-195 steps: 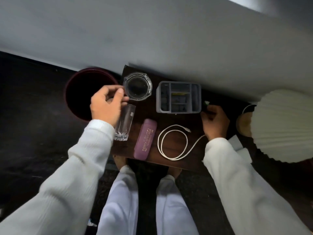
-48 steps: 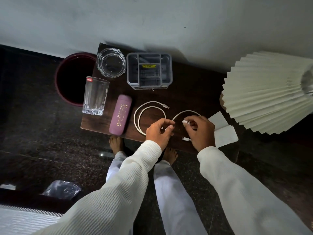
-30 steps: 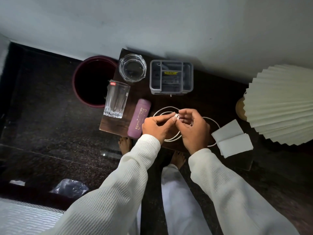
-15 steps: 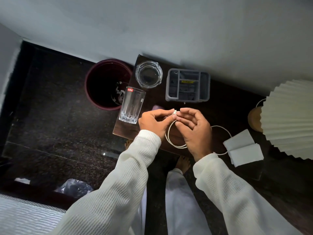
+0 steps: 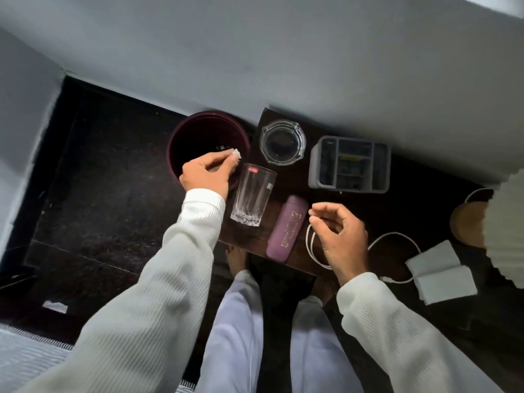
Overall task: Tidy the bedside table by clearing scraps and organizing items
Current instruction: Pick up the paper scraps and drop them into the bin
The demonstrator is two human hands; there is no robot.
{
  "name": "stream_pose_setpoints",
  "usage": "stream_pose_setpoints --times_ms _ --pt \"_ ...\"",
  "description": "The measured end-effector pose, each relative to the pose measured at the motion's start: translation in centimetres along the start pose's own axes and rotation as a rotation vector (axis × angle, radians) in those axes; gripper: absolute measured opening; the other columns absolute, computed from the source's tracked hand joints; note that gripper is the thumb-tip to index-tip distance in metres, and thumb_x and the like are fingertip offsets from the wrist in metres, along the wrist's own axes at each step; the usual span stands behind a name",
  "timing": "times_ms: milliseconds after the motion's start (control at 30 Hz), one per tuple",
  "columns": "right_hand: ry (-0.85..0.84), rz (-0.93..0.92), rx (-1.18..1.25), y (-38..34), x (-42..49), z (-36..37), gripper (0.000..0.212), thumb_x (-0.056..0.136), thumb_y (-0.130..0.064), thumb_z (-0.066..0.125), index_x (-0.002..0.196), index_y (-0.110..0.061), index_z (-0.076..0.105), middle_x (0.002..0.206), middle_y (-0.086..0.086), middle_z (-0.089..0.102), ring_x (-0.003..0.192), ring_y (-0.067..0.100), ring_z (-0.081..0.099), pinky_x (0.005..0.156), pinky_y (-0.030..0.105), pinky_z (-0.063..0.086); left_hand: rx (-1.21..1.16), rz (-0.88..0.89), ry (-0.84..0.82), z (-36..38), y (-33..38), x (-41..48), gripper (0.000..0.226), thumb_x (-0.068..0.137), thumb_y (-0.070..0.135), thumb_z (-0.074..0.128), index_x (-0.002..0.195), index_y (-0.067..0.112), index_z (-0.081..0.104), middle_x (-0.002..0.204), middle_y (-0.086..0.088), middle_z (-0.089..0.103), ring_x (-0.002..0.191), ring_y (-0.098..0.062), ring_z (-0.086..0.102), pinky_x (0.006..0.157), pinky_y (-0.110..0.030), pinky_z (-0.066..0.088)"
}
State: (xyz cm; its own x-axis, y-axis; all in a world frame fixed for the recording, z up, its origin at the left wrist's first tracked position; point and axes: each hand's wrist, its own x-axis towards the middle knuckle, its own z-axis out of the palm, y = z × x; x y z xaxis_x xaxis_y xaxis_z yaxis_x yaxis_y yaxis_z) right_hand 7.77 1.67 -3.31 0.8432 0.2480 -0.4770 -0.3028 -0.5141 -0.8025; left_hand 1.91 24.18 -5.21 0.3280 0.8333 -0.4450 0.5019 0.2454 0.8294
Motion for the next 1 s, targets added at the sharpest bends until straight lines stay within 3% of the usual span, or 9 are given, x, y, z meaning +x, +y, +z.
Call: stream_pose_setpoints --times_ms 133,300,500,600,833,1000 --pt "-0.006 0.043 -0.022 0.9 -0.8 0.8 0.018 0.086 -0.004 0.070 0.097 -0.018 0.073 0.094 -0.006 0.074 0.088 0.002 0.069 0.075 0.006 0.051 0.031 -0.095 0.066 -1.7 -0.7 4.3 0.017 0.076 0.024 0.084 0.091 0.018 0.079 0.078 -0.001 0.078 0.076 -0.012 0.076 0.088 -0.027 0.058" --pt "0.016 0.063 -0.064 1.8 -1.2 1.5 0.020 0.088 -0.007 0.069 0.093 -0.026 0.072 0.094 -0.011 0.073 0.089 -0.004 0.067 0.072 0.004 0.049 0.080 -0.151 0.156 -3.1 -1.6 8.1 0.014 0.079 0.020 0.081 0.092 0.015 0.078 0.079 0.000 0.077 0.074 -0.010 0.075 0.083 -0.025 0.059" --pt "0.035 0.097 -0.060 2.6 -0.8 2.2 0.021 0.089 -0.007 0.068 0.092 -0.028 0.072 0.094 -0.009 0.074 0.090 0.003 0.069 0.079 0.017 0.053 0.155 -0.164 0.143 -3.9 -3.0 10.1 0.017 0.082 0.014 0.078 0.098 0.015 0.077 0.084 0.002 0.076 0.077 -0.011 0.075 0.082 -0.023 0.059" --pt "0.078 0.087 -0.077 2.7 -0.4 2.3 0.021 0.088 -0.008 0.069 0.092 -0.028 0.072 0.092 -0.011 0.073 0.087 0.002 0.069 0.070 0.006 0.050 0.184 -0.175 0.106 -4.3 -3.7 10.5 0.020 0.081 0.007 0.076 0.100 0.016 0.076 0.088 0.001 0.076 0.075 -0.008 0.074 0.085 -0.025 0.059" --pt "0.144 0.090 -0.136 2.9 0.8 2.5 0.019 0.087 -0.013 0.071 0.101 -0.026 0.070 0.101 -0.007 0.070 0.082 -0.004 0.064 0.063 -0.001 0.044 0.115 -0.117 0.120 -4.5 -4.2 7.1 0.005 0.088 0.013 0.069 0.088 0.016 0.073 0.079 -0.002 0.075 0.070 -0.007 0.075 0.079 -0.029 0.061" --pt "0.058 -0.003 -0.291 3.2 1.3 2.6 0.036 0.086 -0.016 0.073 0.120 -0.022 0.065 0.119 -0.002 0.063 0.091 0.007 0.063 0.066 -0.001 0.043 0.010 -0.067 0.111 -4.3 -4.9 -0.1 0.007 0.090 0.013 0.067 0.087 0.016 0.071 0.080 -0.003 0.075 0.071 -0.012 0.075 0.070 -0.024 0.061"
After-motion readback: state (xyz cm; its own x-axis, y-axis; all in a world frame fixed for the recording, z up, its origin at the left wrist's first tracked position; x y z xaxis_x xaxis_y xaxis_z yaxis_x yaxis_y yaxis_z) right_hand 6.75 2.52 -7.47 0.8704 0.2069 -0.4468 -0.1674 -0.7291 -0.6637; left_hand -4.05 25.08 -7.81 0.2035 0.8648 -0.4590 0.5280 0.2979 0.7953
